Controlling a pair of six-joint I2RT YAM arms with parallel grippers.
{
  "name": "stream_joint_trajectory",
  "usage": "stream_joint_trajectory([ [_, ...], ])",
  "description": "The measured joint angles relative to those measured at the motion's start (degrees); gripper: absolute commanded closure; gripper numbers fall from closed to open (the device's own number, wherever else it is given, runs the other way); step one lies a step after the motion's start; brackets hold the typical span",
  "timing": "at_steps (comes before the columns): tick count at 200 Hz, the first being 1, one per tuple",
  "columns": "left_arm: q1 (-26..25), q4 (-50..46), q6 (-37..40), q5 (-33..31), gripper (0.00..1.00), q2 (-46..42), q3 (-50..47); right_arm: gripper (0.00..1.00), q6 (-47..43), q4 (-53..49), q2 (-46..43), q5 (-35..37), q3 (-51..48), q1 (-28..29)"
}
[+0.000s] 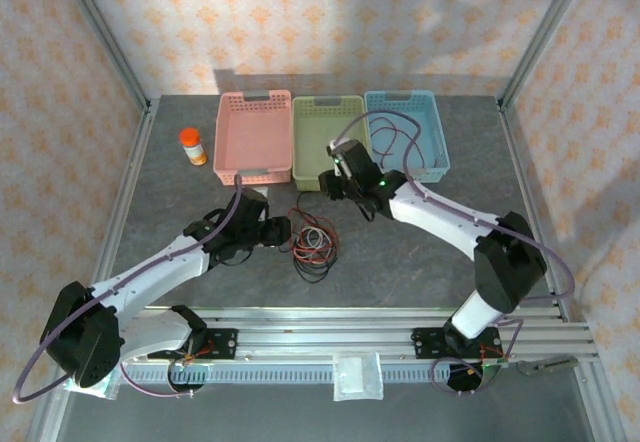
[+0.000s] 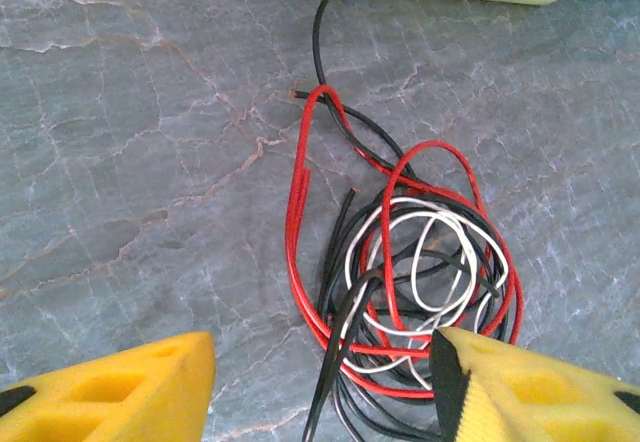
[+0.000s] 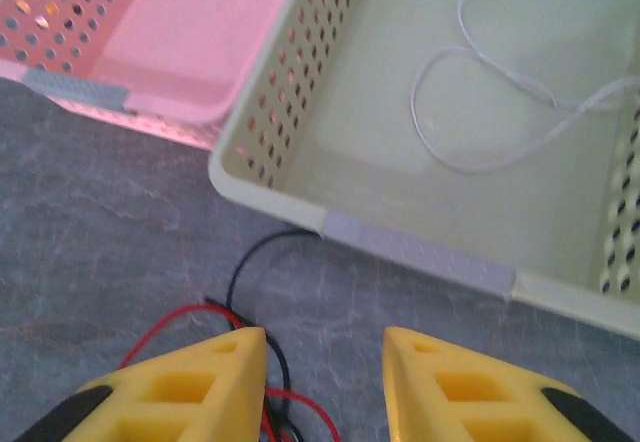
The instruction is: Untangle the cables
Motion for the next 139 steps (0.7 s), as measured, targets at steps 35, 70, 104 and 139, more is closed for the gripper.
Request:
stream_joint_trajectory([
  [35,-0.4,-0.2,0.1,3.6,0.39,0.0,-2.2,0.70,0.9,4.0,-3.1,-5.8,-8.0,-0.1],
  [70,-0.7,0.1,0.5,5.6,0.43,4.9,-2.3,0.68,2.2,8.3,-6.7,-13.2,-14.4,-0.1],
  [104,-0.7,0.0,2.6,5.8,0.48,9.9,-1.3,0.68,3.9,11.0,-8.8,-15.4,-17.0,-0.1],
  [139,-0.7,0.0,5.0,5.3,0.56,14.5,2.7,0.68,4.4,11.4,-9.3,-15.3,-17.0,-0.1],
])
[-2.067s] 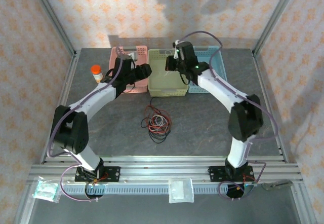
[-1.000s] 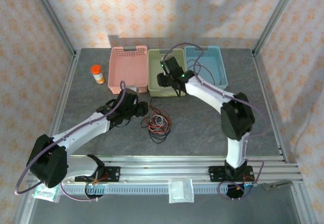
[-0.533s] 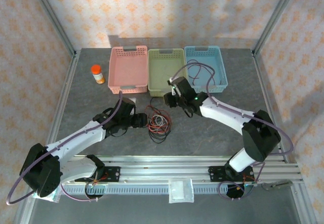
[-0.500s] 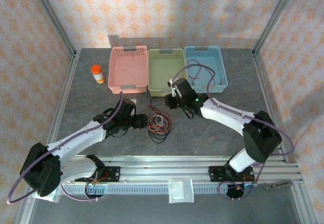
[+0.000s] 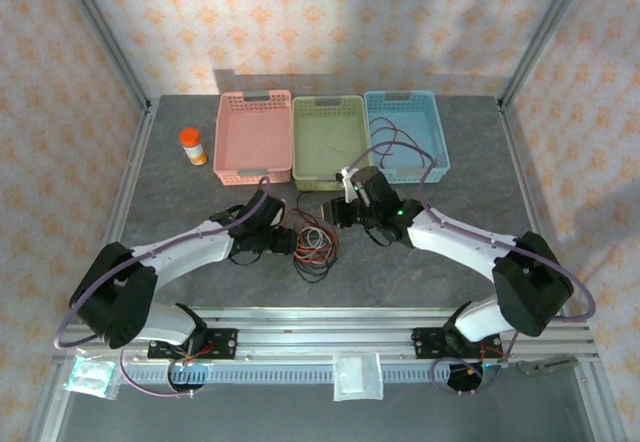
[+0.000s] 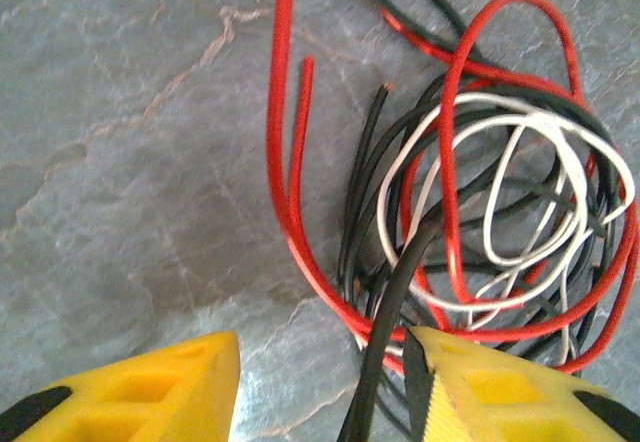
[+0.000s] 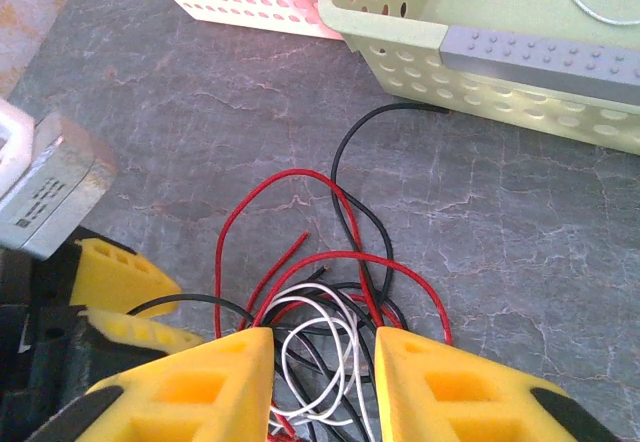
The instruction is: Untangle the cables
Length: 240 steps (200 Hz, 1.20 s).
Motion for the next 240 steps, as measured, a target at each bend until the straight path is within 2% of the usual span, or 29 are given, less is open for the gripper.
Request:
stream_joint_trajectory([
  [32,0.0,0.0,1.1,-0.9,0.70,0.4,0.9,0.68,0.0,0.0,-0.5,0.3,0.0,0.0],
  [71,0.0,-0.5,0.9,-1.9,0.95,-0.3,1.0,0.67,0.0,0.3,-0.5,0.8,0.0,0.0],
  [84,0.0,-1.0,0.9,-2.3,1.00,-2.2,0.9,0.65,0.4,0.9,-0.5,0.8,-0.1,0.0],
  [147,0.0,1.6,1.0,-1.0,1.00,-18.5,1.2,0.49,6.0,10.0,-1.1,-1.2,-6.1,0.7],
  [180,0.0,3.1,1.1,2.3,1.00,-19.1,2.6,0.33,11.5,16.1,-3.9,-1.8,-11.5,1.6],
  [240,-0.4,4.0,1.6,6.9,1.00,-17.5,9.9,0.30,15.9,23.1,-4.7,-1.8,-12.9,4.7],
])
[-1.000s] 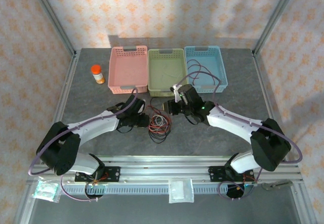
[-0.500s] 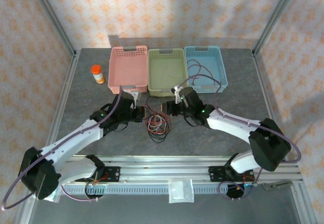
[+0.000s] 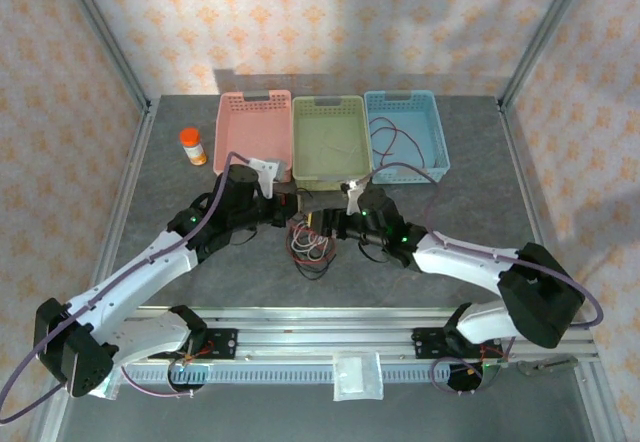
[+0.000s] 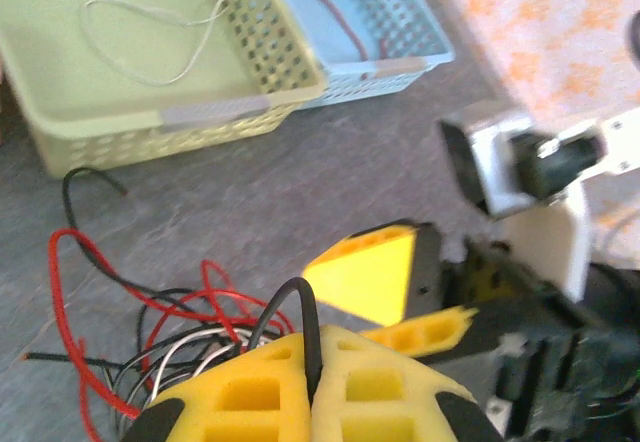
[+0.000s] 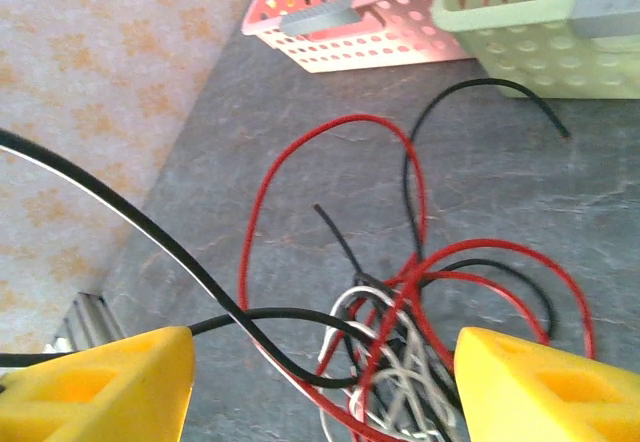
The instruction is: Untangle the cables
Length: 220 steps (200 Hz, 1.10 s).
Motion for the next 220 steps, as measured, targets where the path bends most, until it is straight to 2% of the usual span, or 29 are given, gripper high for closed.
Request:
stream_joint_trajectory([
  [82,-1.6,0.2,1.4,4.7,1.00,1.7,3.7,0.30,2.2,5.0,1.4,0.8,0.5,0.2],
  [139,-2.2,-1.1,2.5,6.1,1.00,1.9,8.0,0.32,4.4,5.7,4.7,5.5,1.8,0.2],
  [220,-2.3,-4.3,4.0,6.6,1.00,1.9,21.5,0.33,7.4,1.2,8.2,11.5,-0.3,0.2],
])
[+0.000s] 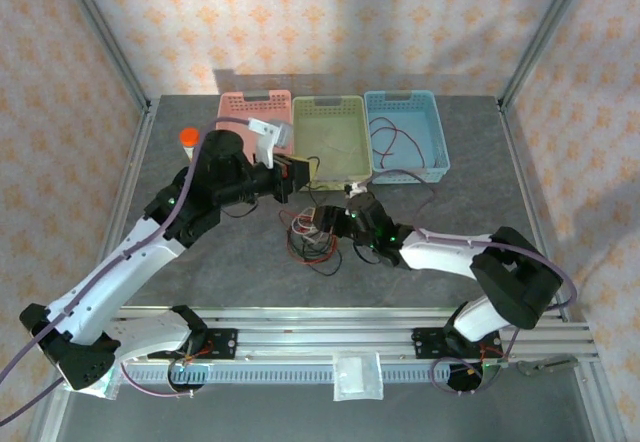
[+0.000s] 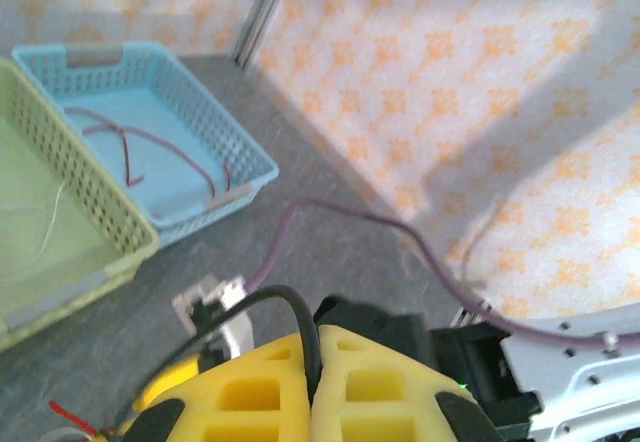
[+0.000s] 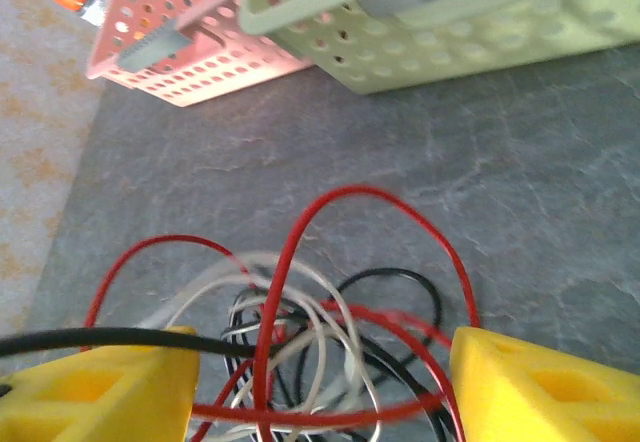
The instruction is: Untangle the cables
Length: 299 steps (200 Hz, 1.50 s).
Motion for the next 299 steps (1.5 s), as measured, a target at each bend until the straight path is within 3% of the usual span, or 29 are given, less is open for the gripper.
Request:
stream_joint_trajectory([
  [126,0.0,-4.9,3.4,-6.0,1.00,2.9,17.1,0.33,0.7,-4.5,3.5,2.8,-1.0,0.0],
  [177,0.0,-9.8,8.3,-12.7,1.00,4.9,28.9,0.33,0.4,-6.2,3.0,4.1,-1.0,0.0],
  [227,0.1,-11.0,12.1,-19.6,1.00,7.0,37.2,0.33,-1.7,-8.8,-3.4,7.3,-1.2,0.0],
  [299,0.2,-11.5,16.1,-29.8,1.00,10.7,42.9,0.34,-10.0,-18.8,-22.0,16.7,3.8,-1.7],
])
